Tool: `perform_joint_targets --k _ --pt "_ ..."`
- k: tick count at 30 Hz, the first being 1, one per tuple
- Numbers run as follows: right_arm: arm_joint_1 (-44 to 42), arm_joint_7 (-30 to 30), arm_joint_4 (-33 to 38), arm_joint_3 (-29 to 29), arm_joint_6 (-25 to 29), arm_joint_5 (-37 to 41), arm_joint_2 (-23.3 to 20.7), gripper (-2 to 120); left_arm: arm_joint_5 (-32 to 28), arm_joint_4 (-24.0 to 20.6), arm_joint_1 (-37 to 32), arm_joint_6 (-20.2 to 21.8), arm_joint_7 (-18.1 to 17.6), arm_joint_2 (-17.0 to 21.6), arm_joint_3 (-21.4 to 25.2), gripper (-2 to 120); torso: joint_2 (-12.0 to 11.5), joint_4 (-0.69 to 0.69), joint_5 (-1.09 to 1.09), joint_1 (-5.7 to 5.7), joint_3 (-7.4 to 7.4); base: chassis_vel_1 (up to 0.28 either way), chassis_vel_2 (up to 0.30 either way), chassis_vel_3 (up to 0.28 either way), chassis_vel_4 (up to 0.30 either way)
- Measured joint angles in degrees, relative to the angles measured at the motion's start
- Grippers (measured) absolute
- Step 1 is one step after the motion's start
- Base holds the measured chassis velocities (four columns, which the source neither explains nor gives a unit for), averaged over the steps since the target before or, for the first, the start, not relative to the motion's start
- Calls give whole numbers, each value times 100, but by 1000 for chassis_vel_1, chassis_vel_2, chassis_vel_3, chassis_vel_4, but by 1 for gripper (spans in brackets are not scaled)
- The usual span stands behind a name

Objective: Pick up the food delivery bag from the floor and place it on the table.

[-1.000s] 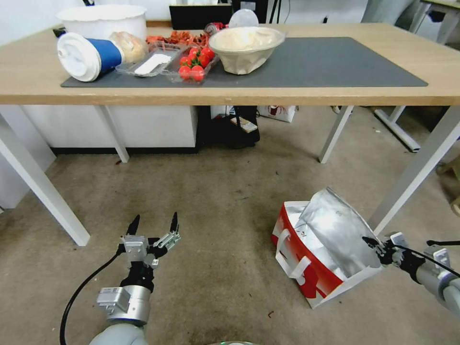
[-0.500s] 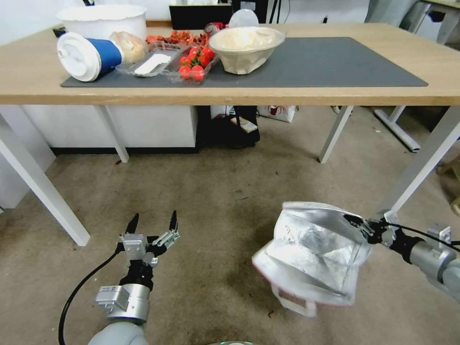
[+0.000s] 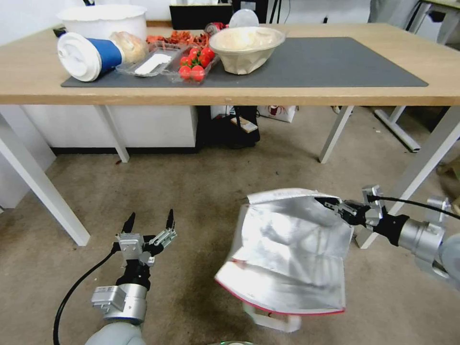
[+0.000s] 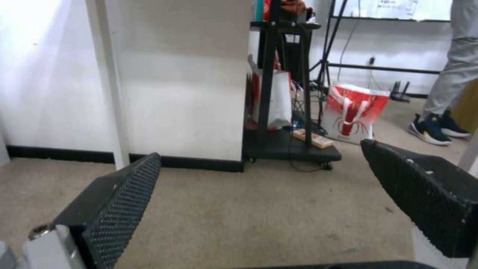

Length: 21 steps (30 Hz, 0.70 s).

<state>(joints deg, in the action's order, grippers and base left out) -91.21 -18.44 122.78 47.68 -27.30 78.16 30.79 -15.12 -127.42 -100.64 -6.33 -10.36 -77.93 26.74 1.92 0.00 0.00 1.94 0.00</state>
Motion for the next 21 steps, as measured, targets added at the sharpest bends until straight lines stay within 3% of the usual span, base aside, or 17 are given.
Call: perform_joint_targets --k 6,21 --pt "85 76 233 1 -90 680 -239 0 -10 0 7 0 -29 -10 29 100 0 0 0 0 0 0 0 0 0" --pt "66 -459 395 19 -198 845 -625 0 -132 -78 31 123 -124 -36 64 100 0 0 0 0 0 0 0 0 0"
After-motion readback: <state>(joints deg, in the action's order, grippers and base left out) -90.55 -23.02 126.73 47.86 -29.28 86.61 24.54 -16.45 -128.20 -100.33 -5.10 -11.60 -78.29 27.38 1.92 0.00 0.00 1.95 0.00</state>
